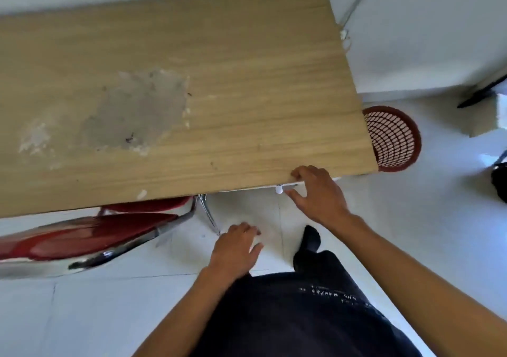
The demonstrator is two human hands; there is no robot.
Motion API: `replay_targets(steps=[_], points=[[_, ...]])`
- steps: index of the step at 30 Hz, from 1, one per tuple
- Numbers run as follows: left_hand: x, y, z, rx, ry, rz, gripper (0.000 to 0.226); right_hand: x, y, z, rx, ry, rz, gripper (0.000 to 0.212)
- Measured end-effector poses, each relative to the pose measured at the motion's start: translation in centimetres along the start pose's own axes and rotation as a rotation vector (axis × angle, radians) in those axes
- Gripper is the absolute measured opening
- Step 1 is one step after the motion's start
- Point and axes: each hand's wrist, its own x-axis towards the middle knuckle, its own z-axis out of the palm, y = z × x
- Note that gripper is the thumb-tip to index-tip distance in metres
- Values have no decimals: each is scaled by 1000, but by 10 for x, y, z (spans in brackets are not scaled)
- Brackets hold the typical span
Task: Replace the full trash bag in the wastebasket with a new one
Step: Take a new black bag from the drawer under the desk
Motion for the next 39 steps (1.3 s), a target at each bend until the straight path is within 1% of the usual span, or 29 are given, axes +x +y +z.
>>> replay_targets(steps=[2,3,4,5,6,7,9,11,13,15,17,19,20,21,23,25,28,32,39], points=[[-5,12,11,9,-2,-85,39,5,2,-3,-12,-51,-145,29],[-3,15,15,10,28,-105,39,7,5,-1,-28,-56,-211,25],[-4,21,18,14,26,-127,39,7,8,2,-61,-87,-264,22],[-8,26,23,9,2,-171,38,3,10,6,-88,-118,-308,20],[-12,26,28,19,17,-194,38,1,11,12,-105,-137,-337,21],[-17,27,35,52,17,-196,39,-2,12,19,-136,-166,-331,24],[-26,28,45,84,-12,-205,40,-3,12,34,-240,-294,-243,37],[-33,25,54,116,-29,-190,41,-1,16,49,-317,-415,-97,54],[-38,20,56,164,-27,-169,42,10,17,60,-231,-465,70,66],[-45,13,62,206,-61,-164,43,28,13,74,-38,-453,208,70],[-56,7,70,238,-93,-151,44,43,10,91,208,-356,340,61],[-66,-2,75,247,-92,-152,43,52,5,102,455,-239,467,42],[-71,-7,76,242,-78,-157,42,53,4,106,521,-206,507,35],[-77,-12,76,233,-68,-163,42,51,4,109,529,-186,518,32],[-84,-20,78,212,-76,-169,41,37,7,109,470,-163,504,33],[-89,-29,79,219,-100,-153,41,17,15,113,509,-153,527,33],[-89,-40,74,222,-85,-150,42,-7,23,125,637,-183,633,26],[-84,-50,65,246,-57,-144,43,-13,28,138,686,-220,755,19],[-83,-53,63,151,-32,-177,45,-10,27,142,725,-211,783,15]])
